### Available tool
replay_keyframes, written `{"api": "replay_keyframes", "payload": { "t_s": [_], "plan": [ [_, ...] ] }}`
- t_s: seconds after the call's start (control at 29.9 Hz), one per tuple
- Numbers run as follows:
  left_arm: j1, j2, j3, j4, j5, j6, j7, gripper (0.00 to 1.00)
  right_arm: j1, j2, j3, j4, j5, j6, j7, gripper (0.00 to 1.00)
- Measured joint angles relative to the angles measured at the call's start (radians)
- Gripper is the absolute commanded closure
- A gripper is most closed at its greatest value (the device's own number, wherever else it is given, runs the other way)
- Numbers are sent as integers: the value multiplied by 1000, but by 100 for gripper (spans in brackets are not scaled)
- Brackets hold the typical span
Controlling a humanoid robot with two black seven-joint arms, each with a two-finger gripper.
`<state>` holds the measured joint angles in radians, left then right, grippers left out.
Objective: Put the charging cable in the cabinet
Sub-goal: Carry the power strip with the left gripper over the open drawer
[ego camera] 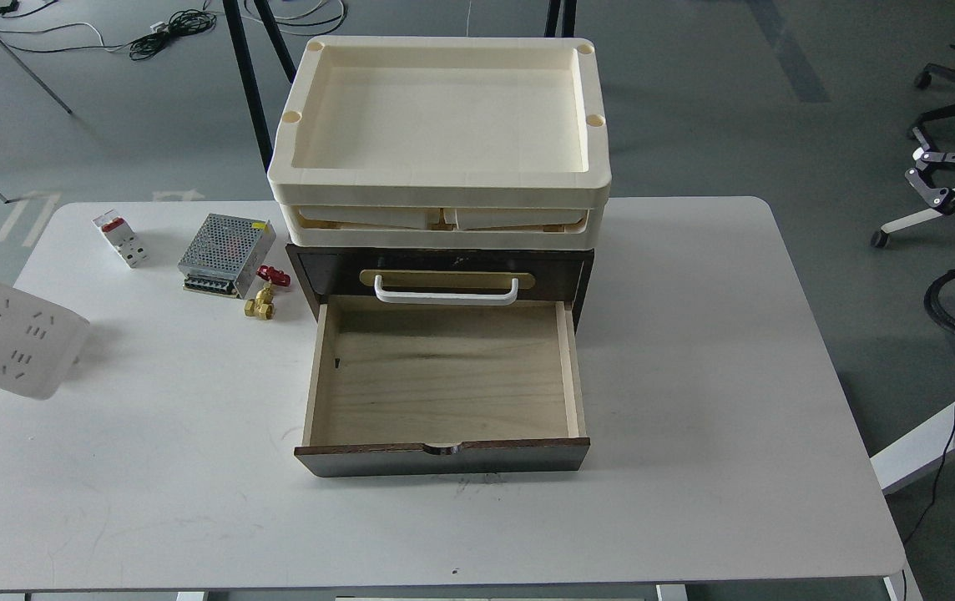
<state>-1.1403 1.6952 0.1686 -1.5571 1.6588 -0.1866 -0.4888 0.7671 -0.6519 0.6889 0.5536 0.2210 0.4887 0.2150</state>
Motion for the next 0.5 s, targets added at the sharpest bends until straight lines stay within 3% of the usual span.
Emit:
{"api": "replay_keyframes", "payload": {
  "t_s": [0.2,0.5],
  "plan": [
    [11,-53,34,-175,-266,-42,1,100,0,0,-1,-9,0,0,0,0],
    [121,-403,44,-208,-640,-1,1,100,-15,0,-2,-62,0,0,0,0]
  ]
}}
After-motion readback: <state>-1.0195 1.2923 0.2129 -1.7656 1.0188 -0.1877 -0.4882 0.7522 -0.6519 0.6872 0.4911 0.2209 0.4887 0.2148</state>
